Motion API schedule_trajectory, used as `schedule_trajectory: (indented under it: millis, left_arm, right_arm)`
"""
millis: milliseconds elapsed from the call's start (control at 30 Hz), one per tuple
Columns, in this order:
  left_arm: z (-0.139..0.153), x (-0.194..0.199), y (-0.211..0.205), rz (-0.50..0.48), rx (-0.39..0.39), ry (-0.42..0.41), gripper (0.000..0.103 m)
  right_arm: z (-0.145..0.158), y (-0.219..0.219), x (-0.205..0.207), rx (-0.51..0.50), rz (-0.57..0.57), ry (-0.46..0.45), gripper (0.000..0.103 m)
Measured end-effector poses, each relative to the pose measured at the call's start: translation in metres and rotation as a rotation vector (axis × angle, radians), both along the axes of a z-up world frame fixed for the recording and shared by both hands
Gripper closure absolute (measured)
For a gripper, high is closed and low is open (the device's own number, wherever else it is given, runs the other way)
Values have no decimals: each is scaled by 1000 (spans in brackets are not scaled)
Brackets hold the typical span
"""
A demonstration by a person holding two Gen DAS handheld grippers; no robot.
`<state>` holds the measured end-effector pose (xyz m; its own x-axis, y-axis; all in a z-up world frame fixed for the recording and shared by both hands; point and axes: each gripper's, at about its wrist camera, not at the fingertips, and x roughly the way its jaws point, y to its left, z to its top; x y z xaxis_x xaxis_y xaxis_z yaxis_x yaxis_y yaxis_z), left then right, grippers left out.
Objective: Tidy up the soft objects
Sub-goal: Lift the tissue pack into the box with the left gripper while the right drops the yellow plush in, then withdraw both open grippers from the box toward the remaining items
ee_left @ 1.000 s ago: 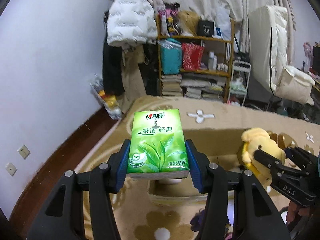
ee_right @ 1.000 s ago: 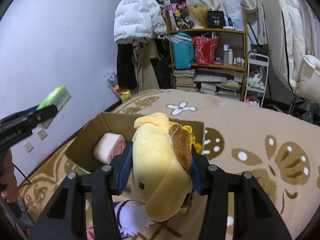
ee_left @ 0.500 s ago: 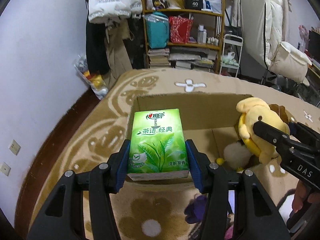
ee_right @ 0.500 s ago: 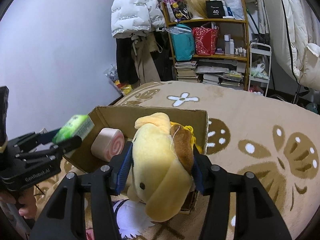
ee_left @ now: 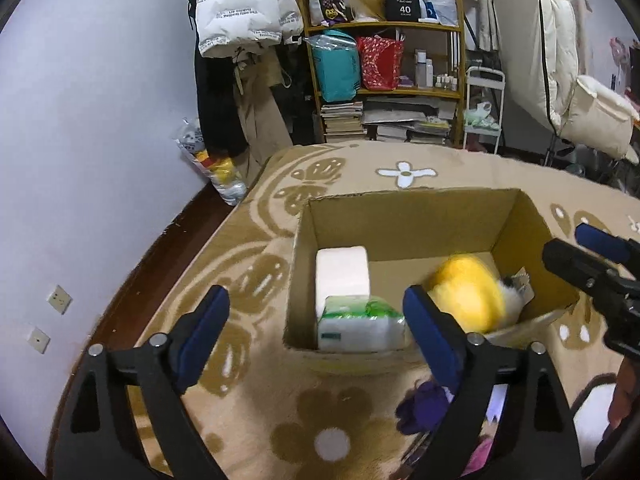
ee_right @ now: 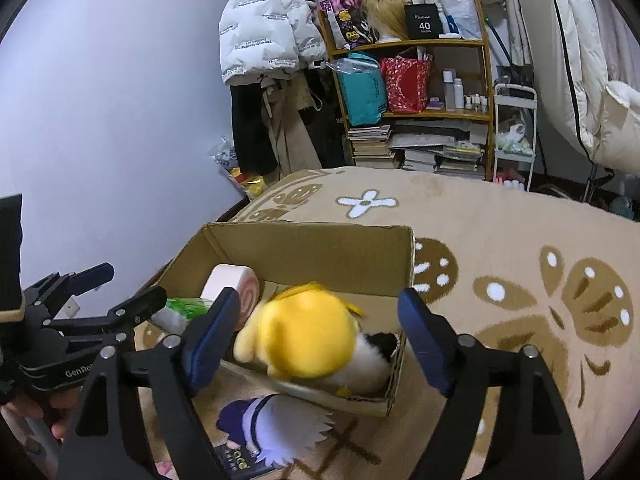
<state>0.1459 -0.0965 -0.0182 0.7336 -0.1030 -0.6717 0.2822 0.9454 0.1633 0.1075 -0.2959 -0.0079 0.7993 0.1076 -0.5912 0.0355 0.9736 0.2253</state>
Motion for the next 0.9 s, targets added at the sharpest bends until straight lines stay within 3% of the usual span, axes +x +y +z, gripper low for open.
schedule_trajectory:
  millis: [233,633,900]
  left_arm:
    - [15,-20,8,16,33,-23,5]
    - [41,-69,40,91,40,-30,4]
    - [39,-97,49,77,55,-7,4]
  right_arm:
    - [5,-3,-13,35,-10,19,5]
    - [18,2,-51,43,-14,56,2]
    - [29,11,-78,36,-4,47,0]
